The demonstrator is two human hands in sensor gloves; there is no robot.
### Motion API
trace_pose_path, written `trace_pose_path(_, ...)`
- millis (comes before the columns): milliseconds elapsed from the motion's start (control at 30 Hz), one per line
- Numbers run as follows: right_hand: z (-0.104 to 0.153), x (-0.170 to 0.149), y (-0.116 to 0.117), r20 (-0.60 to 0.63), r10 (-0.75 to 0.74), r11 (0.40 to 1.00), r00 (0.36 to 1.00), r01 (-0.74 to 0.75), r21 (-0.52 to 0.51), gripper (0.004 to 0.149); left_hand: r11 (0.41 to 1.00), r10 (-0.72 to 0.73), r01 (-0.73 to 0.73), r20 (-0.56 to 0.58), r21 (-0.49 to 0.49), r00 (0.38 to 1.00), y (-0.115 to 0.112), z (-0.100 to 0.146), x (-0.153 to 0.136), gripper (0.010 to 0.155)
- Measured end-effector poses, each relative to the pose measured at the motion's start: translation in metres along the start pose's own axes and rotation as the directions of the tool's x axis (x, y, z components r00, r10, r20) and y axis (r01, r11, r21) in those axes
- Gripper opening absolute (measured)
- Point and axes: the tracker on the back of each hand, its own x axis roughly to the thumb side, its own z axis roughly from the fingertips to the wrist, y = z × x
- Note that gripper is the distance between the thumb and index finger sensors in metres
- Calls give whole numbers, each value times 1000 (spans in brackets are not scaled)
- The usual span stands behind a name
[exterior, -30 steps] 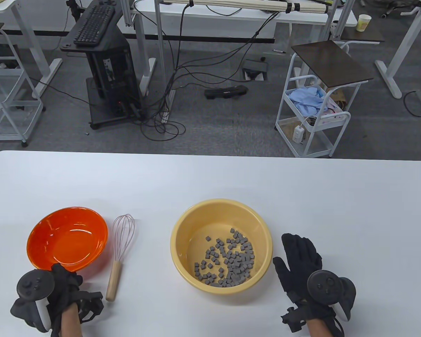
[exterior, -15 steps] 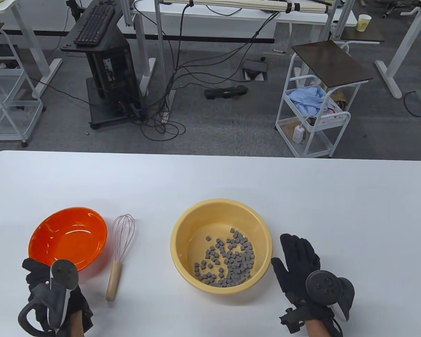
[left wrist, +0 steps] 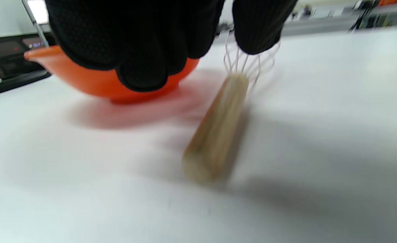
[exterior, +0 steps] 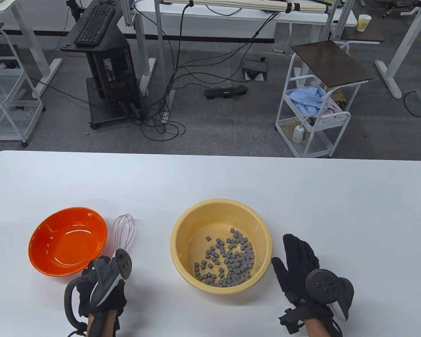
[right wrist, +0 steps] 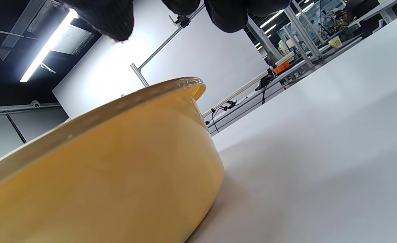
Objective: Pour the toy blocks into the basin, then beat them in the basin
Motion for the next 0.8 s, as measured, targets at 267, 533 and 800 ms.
trace_pose_path(267,0,1,7,5,-1,999,1000,0,35,69,990,-76,77,13,-117,997,-23,-17,19,65)
trace_pose_path(533,0,2,9,8,-5,999,1000,5,39,70,998,-8,17,160,-55,987,-7,3,30,61)
trace_pose_path(800,0,0,16,-28,-46,997,999,47,53,71,955,65,-159,345,251,936,33,53,40,61)
